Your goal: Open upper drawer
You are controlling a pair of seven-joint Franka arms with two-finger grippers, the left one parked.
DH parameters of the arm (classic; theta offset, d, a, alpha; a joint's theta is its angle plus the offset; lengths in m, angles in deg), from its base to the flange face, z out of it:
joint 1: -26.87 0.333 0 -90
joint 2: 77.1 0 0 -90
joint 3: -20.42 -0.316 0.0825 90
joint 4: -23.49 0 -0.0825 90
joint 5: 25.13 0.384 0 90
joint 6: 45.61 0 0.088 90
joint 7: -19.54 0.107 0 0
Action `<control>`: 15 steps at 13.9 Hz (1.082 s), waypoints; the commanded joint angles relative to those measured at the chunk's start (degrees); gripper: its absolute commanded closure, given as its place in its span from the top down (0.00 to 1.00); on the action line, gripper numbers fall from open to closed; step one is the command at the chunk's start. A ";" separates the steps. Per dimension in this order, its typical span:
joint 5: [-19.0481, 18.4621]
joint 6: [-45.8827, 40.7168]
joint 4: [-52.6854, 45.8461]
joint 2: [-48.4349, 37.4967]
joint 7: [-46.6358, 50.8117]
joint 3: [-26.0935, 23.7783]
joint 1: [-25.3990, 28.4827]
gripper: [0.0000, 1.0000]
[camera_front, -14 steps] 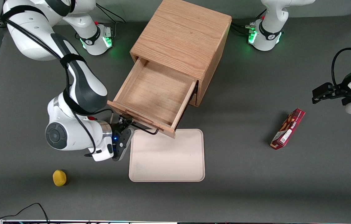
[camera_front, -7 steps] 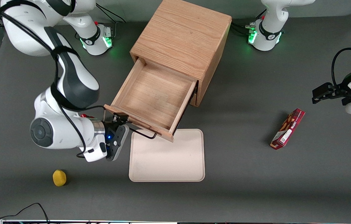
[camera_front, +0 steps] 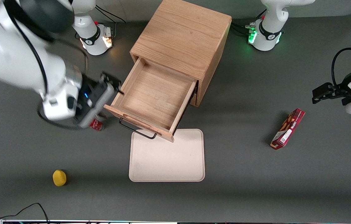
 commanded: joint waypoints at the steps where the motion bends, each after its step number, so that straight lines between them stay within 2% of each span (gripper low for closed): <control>1: -1.32 -1.86 3.75 -3.34 15.93 1.12 -0.89 1.00; 2: -1.67 -2.30 3.93 -3.43 21.12 1.91 -1.85 1.00; 4: -5.09 -2.57 4.72 -4.57 25.29 6.38 -2.56 1.00; 7: -4.92 -9.30 4.90 -6.24 24.34 16.56 -2.91 1.00; 8: -5.54 -13.17 4.90 -6.85 23.12 18.77 -2.91 1.00; 10: -5.11 -15.66 8.30 -10.27 24.77 19.85 -3.00 1.00; 11: -4.58 -13.32 15.03 -14.20 26.69 19.85 -3.00 1.00; 14: -3.35 4.05 41.38 -30.45 28.38 19.94 -3.00 1.00; 15: -1.52 8.02 47.55 -33.98 28.29 20.20 -3.26 1.00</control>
